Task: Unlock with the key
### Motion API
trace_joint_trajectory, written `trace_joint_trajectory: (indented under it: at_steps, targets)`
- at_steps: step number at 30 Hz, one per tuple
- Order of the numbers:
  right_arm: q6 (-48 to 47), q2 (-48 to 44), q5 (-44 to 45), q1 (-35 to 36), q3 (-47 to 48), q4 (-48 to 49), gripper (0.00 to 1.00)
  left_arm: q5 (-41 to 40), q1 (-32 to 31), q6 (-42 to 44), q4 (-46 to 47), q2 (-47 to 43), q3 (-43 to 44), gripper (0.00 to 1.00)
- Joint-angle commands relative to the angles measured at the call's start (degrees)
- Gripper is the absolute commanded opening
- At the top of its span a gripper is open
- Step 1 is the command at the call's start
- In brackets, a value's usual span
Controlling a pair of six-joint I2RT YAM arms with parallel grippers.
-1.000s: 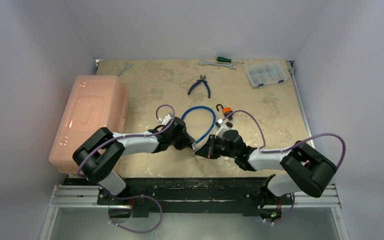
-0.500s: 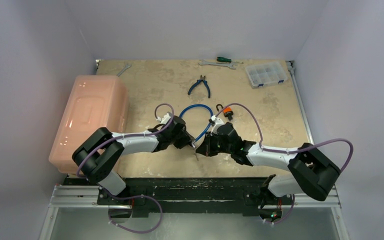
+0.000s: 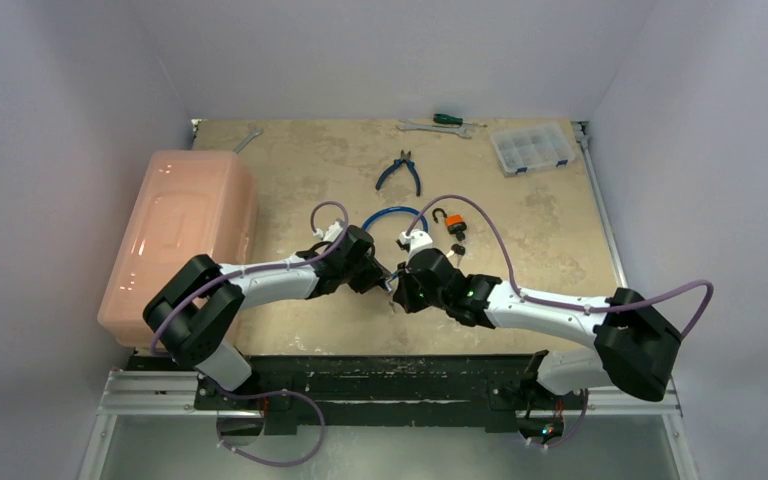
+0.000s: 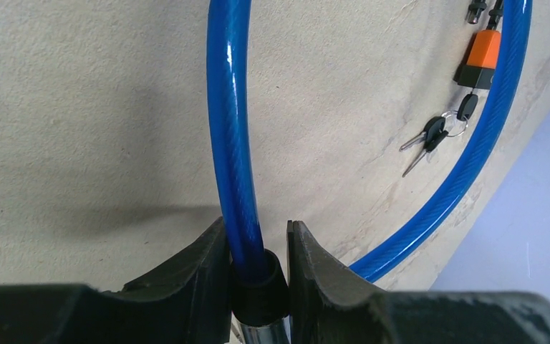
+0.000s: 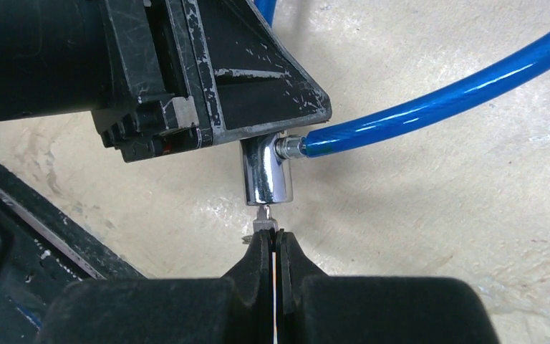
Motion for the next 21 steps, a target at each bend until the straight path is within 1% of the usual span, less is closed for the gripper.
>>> trace_joint_trajectory:
  at_steps: [1,3,4,5,6,7,8,10,13,16,21]
  targets:
    - [-1.5,0.7,11.0,1.0,4.3,-3.5,0.0,4.0,-0.7,0.6,-0.5,-3.7,1.5,0.0]
    - [0.0,-0.5,8.0,0.7,3.4,-2.2,0.01,4.0,-0.6,0.3,1.0,-4.4,0.5,0.0]
    - [0.8,-1.5,6.6,0.3,2.7,-1.4,0.11,3.9,-0.6,0.1,1.5,-4.7,0.2,0.0]
    - [1.5,-2.7,4.8,-0.3,1.9,-0.4,0.26,3.9,-0.6,0.1,1.8,-5.1,-0.1,0.0]
    - [2.3,-3.8,1.8,-1.5,1.0,1.0,0.38,3.9,-0.5,0.0,2.4,-5.5,-0.6,0.0]
    - [3.2,-5.0,-0.6,-2.2,0.1,2.0,0.46,3.8,-0.5,-0.2,3.0,-5.9,-1.0,0.0]
    - [4.0,-6.2,-2.2,-3.1,-0.9,2.3,0.5,3.7,-0.5,-0.4,3.2,-6.3,-1.4,0.0]
    - [5.5,-8.0,-5.6,-5.1,-2.5,4.9,0.52,3.4,-0.5,-0.4,3.2,-6.7,-1.6,0.0]
    - [7.2,-9.4,-8.6,-6.5,-4.7,7.1,0.52,3.4,-0.5,-0.6,3.2,-7.0,-1.6,0.0]
    - [8.6,-8.8,-12.1,-6.8,-5.8,9.4,0.5,3.5,-0.5,-0.6,5.4,-7.1,-1.8,0.0]
    - [10.8,-8.5,-17.3,-6.8,-7.9,12.9,0.47,3.0,-0.5,-0.7,5.5,-7.6,-1.9,0.0]
